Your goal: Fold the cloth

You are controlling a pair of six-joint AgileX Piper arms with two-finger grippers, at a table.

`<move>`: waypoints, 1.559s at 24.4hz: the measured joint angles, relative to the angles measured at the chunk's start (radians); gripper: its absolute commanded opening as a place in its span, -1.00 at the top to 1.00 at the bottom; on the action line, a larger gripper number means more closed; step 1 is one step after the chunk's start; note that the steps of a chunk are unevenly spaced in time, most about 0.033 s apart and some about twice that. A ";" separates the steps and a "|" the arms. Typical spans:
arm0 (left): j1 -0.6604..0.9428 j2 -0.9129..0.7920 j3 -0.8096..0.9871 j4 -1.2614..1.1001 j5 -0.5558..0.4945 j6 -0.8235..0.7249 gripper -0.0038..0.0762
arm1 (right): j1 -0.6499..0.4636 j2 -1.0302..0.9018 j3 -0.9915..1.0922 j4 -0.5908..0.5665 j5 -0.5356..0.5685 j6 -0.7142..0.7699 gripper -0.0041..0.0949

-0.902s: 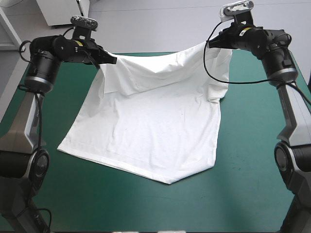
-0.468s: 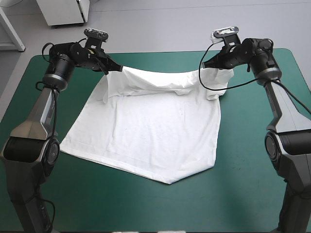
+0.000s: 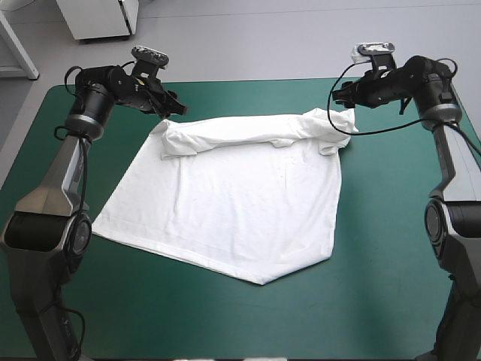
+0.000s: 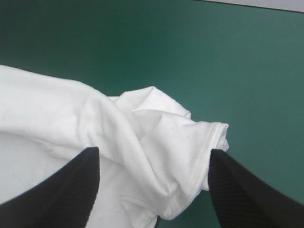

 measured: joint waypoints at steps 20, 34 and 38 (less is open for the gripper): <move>0.037 -0.586 0.723 0.349 0.273 -0.196 -0.08 | 0.123 -0.799 0.855 -0.017 0.048 0.020 -0.27; 0.167 -0.355 0.767 0.309 0.190 -0.198 -0.08 | 0.186 -0.818 0.908 -0.016 0.048 0.054 -0.20; 0.167 -0.291 0.767 0.307 0.189 -0.194 -0.08 | 0.186 -0.818 0.908 -0.012 0.045 0.059 -0.20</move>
